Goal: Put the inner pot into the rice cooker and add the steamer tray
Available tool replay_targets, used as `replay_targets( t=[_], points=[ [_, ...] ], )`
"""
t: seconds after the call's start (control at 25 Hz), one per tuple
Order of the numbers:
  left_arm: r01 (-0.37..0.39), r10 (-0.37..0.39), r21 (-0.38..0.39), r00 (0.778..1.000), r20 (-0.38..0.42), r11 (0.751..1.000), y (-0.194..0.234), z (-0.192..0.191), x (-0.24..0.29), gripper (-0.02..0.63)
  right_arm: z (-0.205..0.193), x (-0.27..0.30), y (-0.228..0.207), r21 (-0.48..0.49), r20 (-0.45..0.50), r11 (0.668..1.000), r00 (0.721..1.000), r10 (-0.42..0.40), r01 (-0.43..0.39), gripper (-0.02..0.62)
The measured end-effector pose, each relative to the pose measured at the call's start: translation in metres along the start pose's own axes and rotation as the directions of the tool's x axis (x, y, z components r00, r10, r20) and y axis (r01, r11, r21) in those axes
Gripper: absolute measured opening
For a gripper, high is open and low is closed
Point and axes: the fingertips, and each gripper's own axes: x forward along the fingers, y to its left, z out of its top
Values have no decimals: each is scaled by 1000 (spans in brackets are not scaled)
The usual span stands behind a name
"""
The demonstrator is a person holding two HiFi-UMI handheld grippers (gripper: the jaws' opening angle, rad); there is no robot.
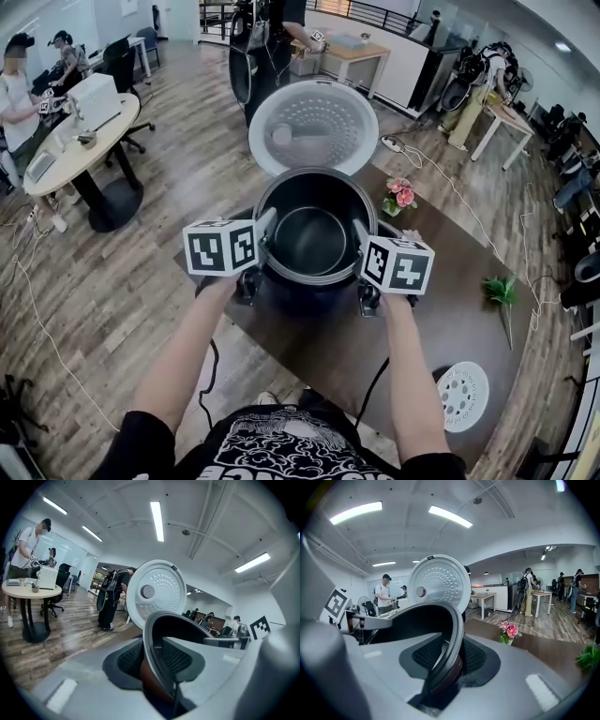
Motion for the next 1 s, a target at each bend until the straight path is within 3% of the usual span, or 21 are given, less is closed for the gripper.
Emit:
replay_targets(
  t=[0.56, 1.0],
  points=[
    [-78, 78, 8, 995, -55, 997, 20, -32, 9, 115, -24, 25, 0, -54, -64, 998, 998, 28, -31, 118],
    [-110, 116, 85, 991, -64, 990, 21, -34, 12, 117, -29, 29, -4, -58, -83, 998, 997, 1, -6, 126]
  ],
)
